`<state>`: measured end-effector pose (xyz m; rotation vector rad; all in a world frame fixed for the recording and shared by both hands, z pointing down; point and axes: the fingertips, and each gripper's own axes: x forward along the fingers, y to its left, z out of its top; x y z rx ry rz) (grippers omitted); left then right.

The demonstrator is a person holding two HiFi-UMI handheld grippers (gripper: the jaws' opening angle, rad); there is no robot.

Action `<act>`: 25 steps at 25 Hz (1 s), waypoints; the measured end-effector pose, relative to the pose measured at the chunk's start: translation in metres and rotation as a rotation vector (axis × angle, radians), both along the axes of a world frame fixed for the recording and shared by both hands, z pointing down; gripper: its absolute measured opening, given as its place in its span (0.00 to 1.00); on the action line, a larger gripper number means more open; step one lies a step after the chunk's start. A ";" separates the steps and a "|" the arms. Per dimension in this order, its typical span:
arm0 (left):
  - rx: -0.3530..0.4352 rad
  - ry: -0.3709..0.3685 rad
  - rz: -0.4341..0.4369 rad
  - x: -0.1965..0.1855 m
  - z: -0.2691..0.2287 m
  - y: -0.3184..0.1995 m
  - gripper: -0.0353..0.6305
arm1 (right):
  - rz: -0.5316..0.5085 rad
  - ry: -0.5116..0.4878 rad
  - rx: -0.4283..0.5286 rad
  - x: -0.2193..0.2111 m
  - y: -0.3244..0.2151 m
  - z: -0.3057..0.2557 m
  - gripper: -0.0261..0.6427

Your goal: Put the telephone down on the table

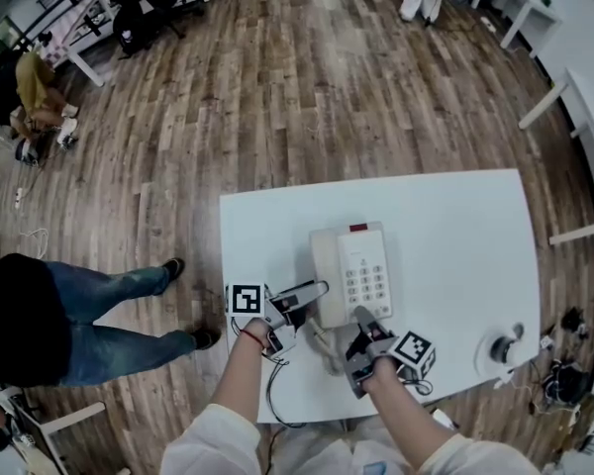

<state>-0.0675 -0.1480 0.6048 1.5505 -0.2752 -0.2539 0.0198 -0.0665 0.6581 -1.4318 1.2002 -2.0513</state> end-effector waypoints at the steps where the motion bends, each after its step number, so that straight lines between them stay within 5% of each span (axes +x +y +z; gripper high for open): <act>1: -0.007 -0.019 -0.002 0.000 0.001 0.003 0.77 | 0.001 0.000 -0.002 -0.001 0.000 0.000 0.28; 4: -0.004 -0.114 -0.003 -0.006 0.010 0.006 0.77 | 0.001 0.000 -0.004 -0.003 -0.001 0.002 0.28; 6: 0.005 -0.106 -0.023 -0.004 0.006 0.003 0.77 | -0.001 -0.002 -0.012 -0.003 0.000 0.005 0.28; 10: 0.046 -0.290 -0.030 -0.018 0.017 0.004 0.77 | 0.002 -0.003 -0.042 -0.004 0.001 0.004 0.29; 14: 0.128 -0.284 -0.078 -0.013 -0.003 0.008 0.77 | 0.006 0.003 -0.071 -0.005 0.000 0.004 0.29; 19: 0.199 -0.371 -0.125 -0.014 -0.016 0.020 0.70 | 0.003 0.015 -0.135 -0.003 0.004 0.014 0.31; 25: 0.212 -0.369 -0.164 -0.017 -0.025 0.031 0.62 | -0.040 0.073 -0.179 -0.002 0.018 0.023 0.27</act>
